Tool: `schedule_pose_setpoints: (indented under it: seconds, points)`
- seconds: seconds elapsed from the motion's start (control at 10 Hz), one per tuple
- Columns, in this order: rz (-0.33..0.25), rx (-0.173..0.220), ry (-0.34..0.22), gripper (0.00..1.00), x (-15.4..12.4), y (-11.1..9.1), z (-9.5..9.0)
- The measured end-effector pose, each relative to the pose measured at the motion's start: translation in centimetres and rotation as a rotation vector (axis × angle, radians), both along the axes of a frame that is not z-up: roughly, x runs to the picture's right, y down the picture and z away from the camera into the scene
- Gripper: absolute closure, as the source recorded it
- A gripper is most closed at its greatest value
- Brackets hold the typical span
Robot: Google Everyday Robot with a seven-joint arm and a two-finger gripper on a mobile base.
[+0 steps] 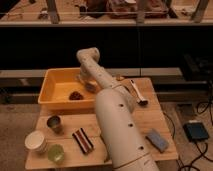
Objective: Wipe tray with towel
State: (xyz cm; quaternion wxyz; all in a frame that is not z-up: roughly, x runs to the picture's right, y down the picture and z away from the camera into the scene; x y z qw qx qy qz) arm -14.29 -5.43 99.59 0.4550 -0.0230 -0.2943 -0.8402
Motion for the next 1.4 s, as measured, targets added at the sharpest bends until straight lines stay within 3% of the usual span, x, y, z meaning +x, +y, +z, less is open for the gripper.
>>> schedule_pose_setpoints:
  seconds: [0.2, 0.5, 0.8, 1.1, 1.4]
  points:
    - [-0.008, 0.003, -0.050, 1.00, -1.2, 1.2, -1.9]
    - [-0.033, -0.002, -0.129, 1.00, -1.4, 5.9, -6.7]
    - [-0.065, -0.018, -0.163, 1.00, 0.0, 10.0, -9.5]
    - [-0.049, -0.028, -0.115, 1.00, 2.6, 10.7, -8.8]
    - [-0.010, -0.026, -0.019, 1.00, 6.7, 8.1, -5.2]
